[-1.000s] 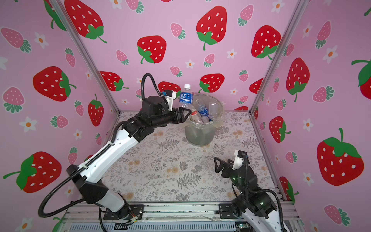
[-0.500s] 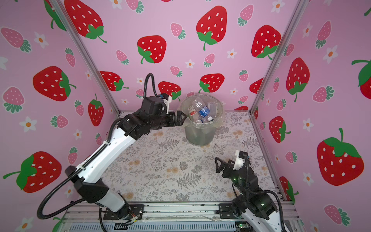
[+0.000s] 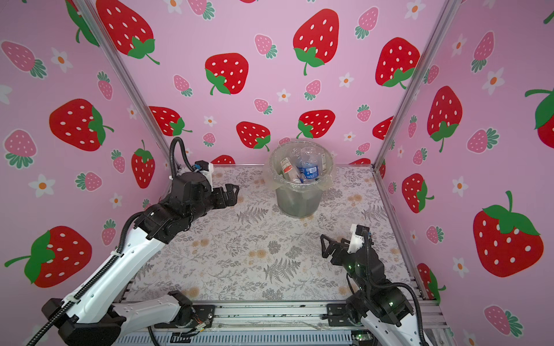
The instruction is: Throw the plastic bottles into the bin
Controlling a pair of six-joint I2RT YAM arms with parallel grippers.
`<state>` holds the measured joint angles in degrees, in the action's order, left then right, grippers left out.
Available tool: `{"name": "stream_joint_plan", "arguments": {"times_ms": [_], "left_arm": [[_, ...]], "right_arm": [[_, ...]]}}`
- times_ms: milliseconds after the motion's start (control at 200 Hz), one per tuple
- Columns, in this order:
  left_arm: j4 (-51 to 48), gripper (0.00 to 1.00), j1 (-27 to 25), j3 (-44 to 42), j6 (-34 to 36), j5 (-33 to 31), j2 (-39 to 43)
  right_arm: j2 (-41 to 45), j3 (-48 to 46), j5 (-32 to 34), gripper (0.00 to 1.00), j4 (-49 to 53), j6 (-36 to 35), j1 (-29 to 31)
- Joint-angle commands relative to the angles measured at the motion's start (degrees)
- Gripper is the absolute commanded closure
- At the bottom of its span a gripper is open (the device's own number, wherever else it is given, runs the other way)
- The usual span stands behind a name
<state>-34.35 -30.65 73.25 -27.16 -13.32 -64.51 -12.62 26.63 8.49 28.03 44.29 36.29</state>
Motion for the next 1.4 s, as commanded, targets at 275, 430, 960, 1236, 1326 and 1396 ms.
{"name": "stream_joint_plan", "arguments": {"times_ms": [275,430,960,1236,1326,1396], "left_arm": [[7.95,0.01,5.58,-21.80,3.37,-12.58,9.60],[12.79,0.01,8.29,-27.49,4.05,-13.90,9.45],[27.90,0.01,25.15,-40.94,8.53,-13.35,10.25],[49.03,0.01,32.30,-48.29,12.61,-0.65,2.31],[55.68,0.01,33.31,-49.59,13.77,1.72,-1.01],[59.57,0.01,33.80,-49.81,15.22,4.61,-3.65]], "right_arm": [[-6.69,1.16,1.51,0.01,-5.89,-1.19,-0.17],[-11.78,2.48,4.81,0.01,-8.84,-3.38,-0.15],[-18.91,0.26,29.37,0.01,-22.89,-12.75,-0.21],[-20.98,-7.84,37.01,0.00,-42.54,-23.48,-1.07],[-22.55,-11.33,38.97,0.00,-50.17,-27.11,-1.48],[-24.39,-13.89,40.17,0.00,-56.15,-29.23,-1.73]]}}
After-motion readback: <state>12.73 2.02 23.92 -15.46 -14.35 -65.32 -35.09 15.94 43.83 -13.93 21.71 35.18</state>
